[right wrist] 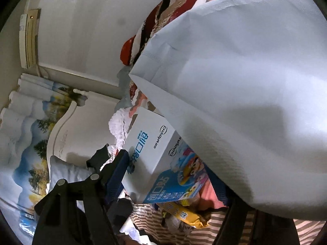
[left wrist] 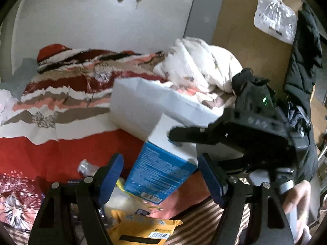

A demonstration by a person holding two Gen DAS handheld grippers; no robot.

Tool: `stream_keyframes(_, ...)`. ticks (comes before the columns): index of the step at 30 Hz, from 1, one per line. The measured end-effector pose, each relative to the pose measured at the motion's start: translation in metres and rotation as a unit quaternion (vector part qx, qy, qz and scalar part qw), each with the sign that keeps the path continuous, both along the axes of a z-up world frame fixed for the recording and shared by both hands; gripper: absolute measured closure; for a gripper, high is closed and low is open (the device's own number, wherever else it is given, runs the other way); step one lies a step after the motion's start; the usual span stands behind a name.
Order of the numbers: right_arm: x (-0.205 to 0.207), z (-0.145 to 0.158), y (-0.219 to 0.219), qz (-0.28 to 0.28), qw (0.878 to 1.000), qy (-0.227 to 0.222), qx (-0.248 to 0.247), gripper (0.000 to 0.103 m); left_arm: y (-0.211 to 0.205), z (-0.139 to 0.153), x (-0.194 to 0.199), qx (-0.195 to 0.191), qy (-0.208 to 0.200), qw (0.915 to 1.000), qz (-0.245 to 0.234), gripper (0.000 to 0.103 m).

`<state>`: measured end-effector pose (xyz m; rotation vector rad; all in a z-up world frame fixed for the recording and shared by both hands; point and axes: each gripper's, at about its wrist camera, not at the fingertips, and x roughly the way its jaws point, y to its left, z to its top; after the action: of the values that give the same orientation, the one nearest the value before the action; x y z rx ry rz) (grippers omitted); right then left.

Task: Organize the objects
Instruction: 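Lift the white box away from the pile with both grippers, then set the white box upright on the bed cover with both grippers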

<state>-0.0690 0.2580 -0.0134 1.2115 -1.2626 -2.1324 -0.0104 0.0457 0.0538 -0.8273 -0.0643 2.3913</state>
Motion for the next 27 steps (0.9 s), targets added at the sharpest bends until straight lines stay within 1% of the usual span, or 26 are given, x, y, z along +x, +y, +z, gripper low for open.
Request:
stream_keyframes(2, 0.000, 0.001, 0.000, -0.001, 1.000, -0.003, 0.003, 0.028, -0.009, 0.005, 0.003, 0.017, 0.010, 0.9998, 0.005, 0.029)
stream_keyframes(4, 0.000, 0.001, 0.000, 0.002, 1.000, -0.005, 0.005, 0.028, -0.023, 0.008, 0.003, 0.046, 0.017, 0.9986, 0.019, 0.029)
stream_keyframes(5, 0.000, 0.001, 0.001, 0.003, 1.000, -0.006, 0.004, 0.028, -0.029, 0.009, 0.002, 0.059, 0.017, 0.9978, 0.028, 0.029)
stream_keyframes(7, 0.001, 0.000, 0.002, 0.005, 1.000, -0.008, 0.002, 0.028, -0.044, 0.008, -0.004, 0.099, 0.007, 0.9939, 0.046, 0.029)
stream_keyframes(8, -0.001, 0.002, 0.001, 0.006, 1.000, -0.010, 0.001, 0.028, -0.048, 0.007, -0.008, 0.113, 0.003, 0.9923, 0.050, 0.029)
stream_keyframes(9, 0.000, 0.000, 0.002, 0.007, 1.000, -0.012, -0.001, 0.028, -0.053, 0.004, -0.013, 0.133, -0.005, 0.9895, 0.056, 0.029)
stream_keyframes(11, 0.001, 0.000, 0.004, 0.007, 1.000, -0.013, -0.002, 0.028, -0.055, -0.002, -0.025, 0.152, -0.023, 0.9860, 0.065, 0.029)
stream_keyframes(12, 0.001, 0.000, 0.004, 0.008, 1.000, -0.012, 0.001, 0.028, -0.054, -0.008, -0.034, 0.166, -0.038, 0.9829, 0.069, 0.029)
stream_keyframes(15, 0.002, 0.001, 0.003, 0.017, 1.000, -0.007, 0.012, 0.028, -0.046, -0.019, -0.058, 0.197, -0.076, 0.9758, 0.057, 0.030)
stream_keyframes(17, 0.002, 0.002, 0.001, 0.026, 1.000, -0.002, 0.017, 0.028, -0.037, -0.026, -0.070, 0.192, -0.102, 0.9751, 0.045, 0.032)
stream_keyframes(19, 0.002, 0.002, 0.000, 0.032, 0.999, 0.003, 0.014, 0.028, -0.026, -0.037, -0.082, 0.161, -0.142, 0.9760, 0.035, 0.034)
stream_keyframes(20, 0.002, 0.001, -0.001, 0.035, 0.999, 0.004, 0.012, 0.028, -0.023, -0.042, -0.084, 0.160, -0.158, 0.9740, 0.027, 0.034)
stream_keyframes(21, 0.001, 0.000, -0.003, 0.037, 0.999, -0.001, 0.020, 0.028, -0.023, -0.049, -0.086, 0.180, -0.179, 0.9672, 0.012, 0.034)
stream_keyframes(23, 0.000, -0.003, -0.004, 0.047, 0.999, 0.004, 0.007, 0.028, -0.027, -0.055, -0.087, 0.220, -0.203, 0.9541, -0.002, 0.036)
stream_keyframes(25, -0.002, -0.007, -0.006, 0.061, 0.998, 0.007, -0.020, 0.029, -0.030, -0.061, -0.086, 0.265, -0.232, 0.9354, -0.033, 0.036)
stream_keyframes(26, -0.003, -0.008, -0.009, 0.067, 0.997, 0.011, -0.029, 0.028, -0.031, -0.063, -0.084, 0.274, -0.237, 0.9313, -0.039, 0.035)
stream_keyframes(27, -0.003, -0.008, -0.012, 0.068, 0.997, 0.011, -0.023, 0.028, -0.032, -0.062, -0.082, 0.269, -0.234, 0.9337, -0.032, 0.035)
